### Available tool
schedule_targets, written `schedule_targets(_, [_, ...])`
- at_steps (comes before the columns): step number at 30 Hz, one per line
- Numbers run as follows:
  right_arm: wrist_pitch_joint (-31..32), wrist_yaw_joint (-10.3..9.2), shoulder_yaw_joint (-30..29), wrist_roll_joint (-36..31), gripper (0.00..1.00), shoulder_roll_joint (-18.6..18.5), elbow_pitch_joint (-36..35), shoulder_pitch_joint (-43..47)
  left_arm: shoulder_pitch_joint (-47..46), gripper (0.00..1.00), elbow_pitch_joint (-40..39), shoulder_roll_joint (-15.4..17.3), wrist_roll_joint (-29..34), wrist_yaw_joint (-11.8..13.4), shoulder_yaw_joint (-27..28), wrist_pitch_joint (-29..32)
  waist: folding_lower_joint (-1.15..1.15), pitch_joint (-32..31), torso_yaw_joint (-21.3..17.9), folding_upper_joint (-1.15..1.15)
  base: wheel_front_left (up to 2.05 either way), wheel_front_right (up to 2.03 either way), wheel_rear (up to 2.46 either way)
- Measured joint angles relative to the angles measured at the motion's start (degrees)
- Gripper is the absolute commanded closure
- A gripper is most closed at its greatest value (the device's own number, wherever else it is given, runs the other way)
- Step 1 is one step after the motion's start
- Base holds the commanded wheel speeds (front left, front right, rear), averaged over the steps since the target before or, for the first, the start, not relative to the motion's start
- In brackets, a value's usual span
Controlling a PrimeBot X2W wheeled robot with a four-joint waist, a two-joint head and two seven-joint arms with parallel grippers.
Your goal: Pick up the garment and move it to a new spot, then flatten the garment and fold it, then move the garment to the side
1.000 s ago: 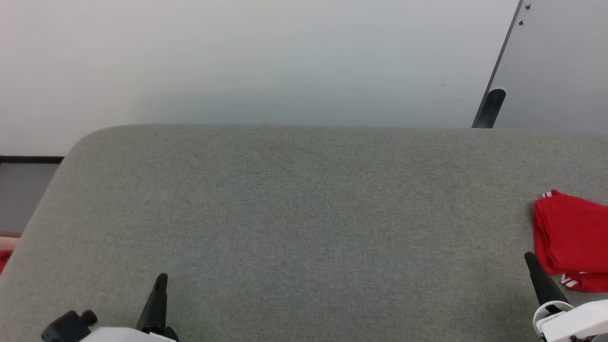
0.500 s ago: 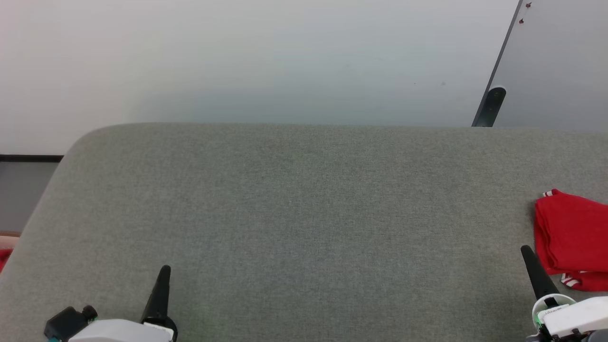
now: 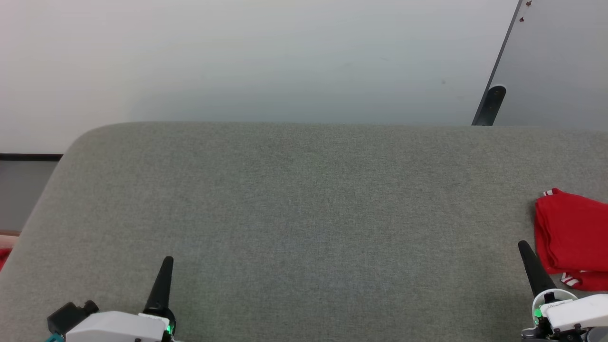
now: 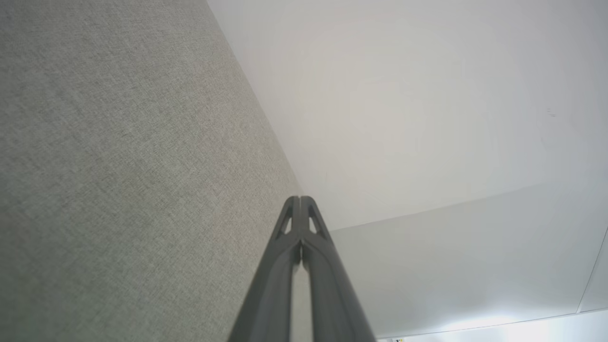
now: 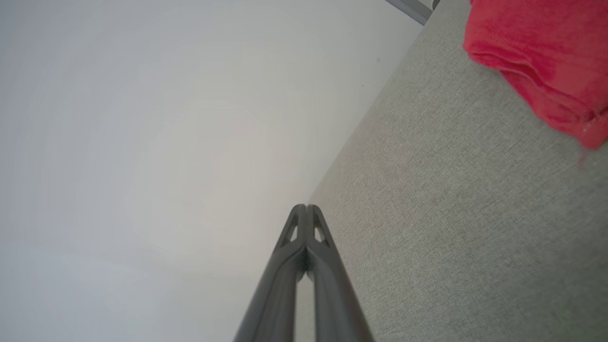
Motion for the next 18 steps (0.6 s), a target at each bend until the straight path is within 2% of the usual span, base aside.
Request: schedule_targets(18, [-0.52, -0.01, 0.0, 8.03, 1.0, 1.16, 1.24, -1.47, -1.71, 1.0, 1.46, -1.62, -7.17, -0.98, 1.45, 2.01, 0.0, 0.29, -0.04, 0.0, 0.0, 0.0, 0.0])
